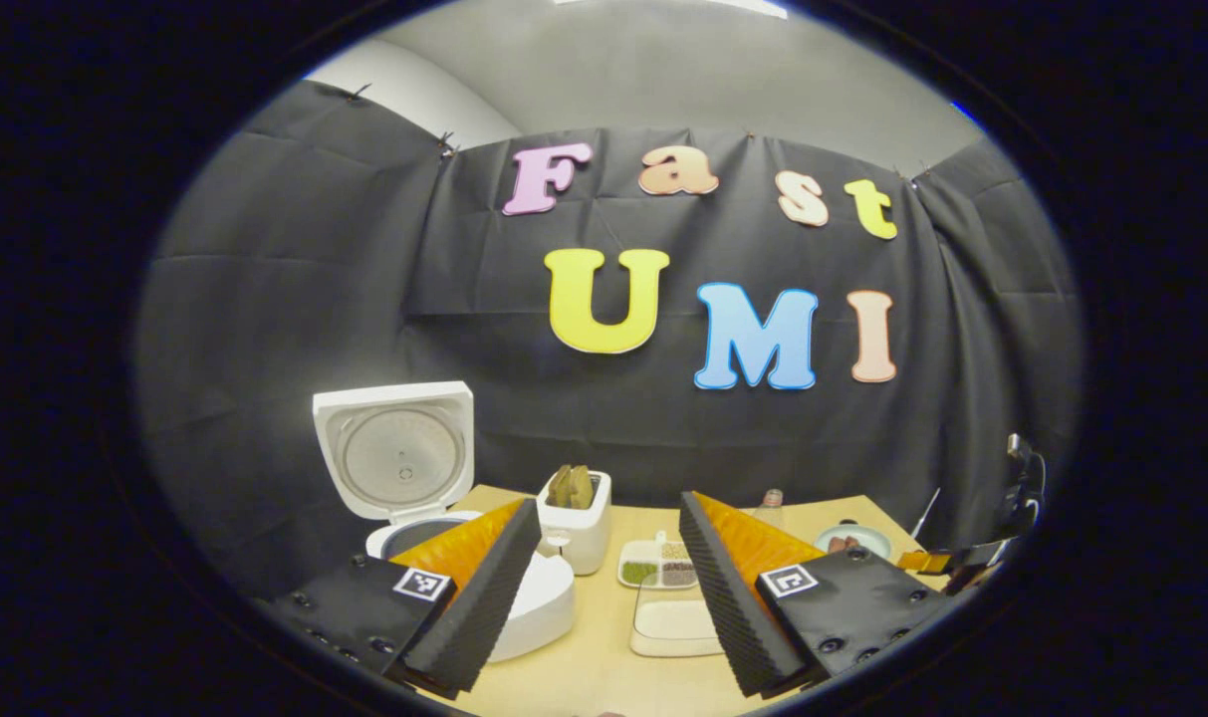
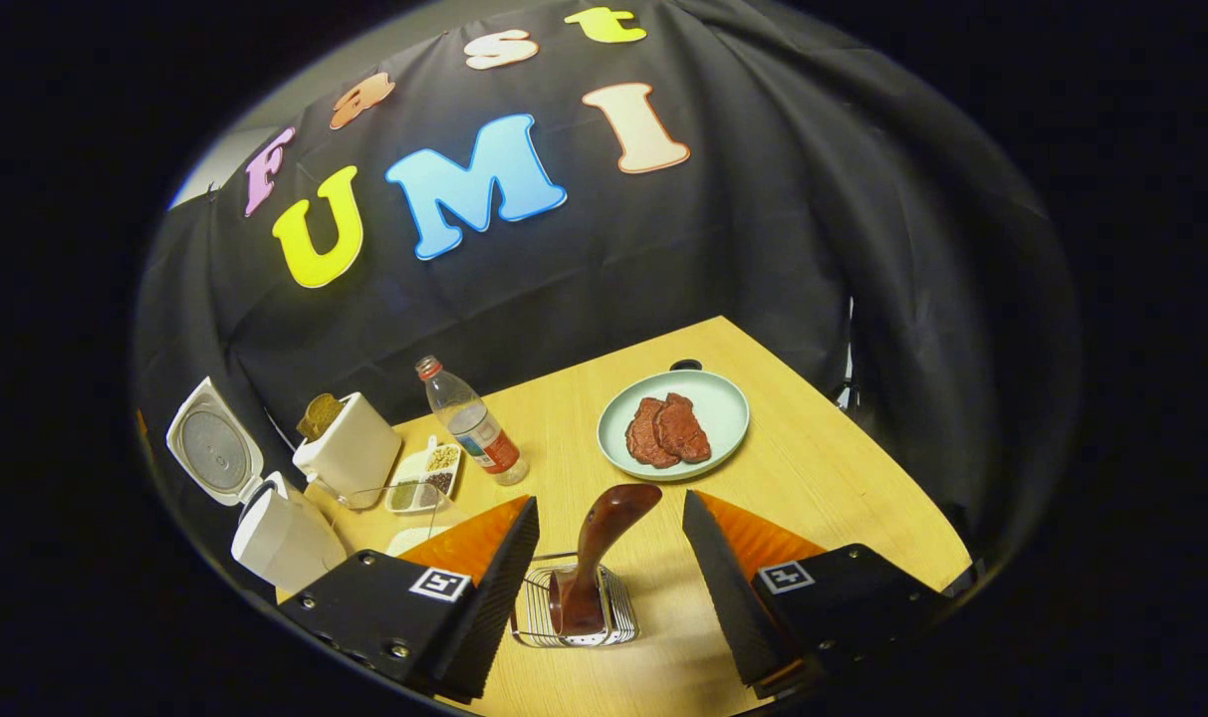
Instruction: Close the left gripper, press the button to open the rice cooker; take a wooden spoon from the chopstick holder with the right hand, scoop a spoonful of rice and pour it into the rice cooker, then put the wooden spoon back into the chopstick holder.
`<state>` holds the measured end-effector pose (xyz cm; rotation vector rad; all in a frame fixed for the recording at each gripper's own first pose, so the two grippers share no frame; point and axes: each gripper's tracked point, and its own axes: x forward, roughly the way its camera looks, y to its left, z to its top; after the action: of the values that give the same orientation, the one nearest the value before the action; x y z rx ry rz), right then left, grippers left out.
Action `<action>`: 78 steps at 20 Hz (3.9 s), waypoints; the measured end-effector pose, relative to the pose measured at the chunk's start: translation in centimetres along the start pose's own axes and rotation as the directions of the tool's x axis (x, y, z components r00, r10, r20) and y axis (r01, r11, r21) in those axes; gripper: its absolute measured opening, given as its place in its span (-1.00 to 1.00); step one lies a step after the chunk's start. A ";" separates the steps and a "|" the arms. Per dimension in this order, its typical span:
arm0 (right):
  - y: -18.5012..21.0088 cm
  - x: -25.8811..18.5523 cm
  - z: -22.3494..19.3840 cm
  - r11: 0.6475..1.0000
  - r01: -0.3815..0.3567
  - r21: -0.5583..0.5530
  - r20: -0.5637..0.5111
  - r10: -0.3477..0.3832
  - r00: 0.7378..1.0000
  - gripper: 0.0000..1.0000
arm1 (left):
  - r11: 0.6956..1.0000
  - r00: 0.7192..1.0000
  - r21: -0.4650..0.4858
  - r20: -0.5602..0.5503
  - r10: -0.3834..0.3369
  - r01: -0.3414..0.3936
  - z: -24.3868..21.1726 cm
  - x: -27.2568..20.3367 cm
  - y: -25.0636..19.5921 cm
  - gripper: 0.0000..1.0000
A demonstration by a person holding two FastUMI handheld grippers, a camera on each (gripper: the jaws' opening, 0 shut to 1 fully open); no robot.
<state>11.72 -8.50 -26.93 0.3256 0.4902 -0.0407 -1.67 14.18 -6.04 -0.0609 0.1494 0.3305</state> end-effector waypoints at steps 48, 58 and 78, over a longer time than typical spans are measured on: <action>28.0 9.1 -4.6 0.896 -0.177 -0.408 0.080 0.229 0.970 -0.89 | 0.990 0.989 0.040 0.054 -0.137 0.135 -0.4 -0.5 10.8 0.95; 28.2 8.7 -5.6 0.889 -0.340 0.306 -0.021 0.364 0.931 -0.90 | 0.994 0.994 0.012 0.019 -0.111 0.111 -2.0 -0.4 11.8 0.94; 30.3 0.1 8.5 0.522 -0.527 0.670 0.262 0.498 0.827 -0.91 | 0.990 0.987 -0.011 0.080 -0.137 0.139 -1.3 -0.8 12.0 0.94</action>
<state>19.23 17.55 -10.90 1.2614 0.2973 0.3590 -6.57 25.15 -7.60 -0.0744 0.0632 0.1957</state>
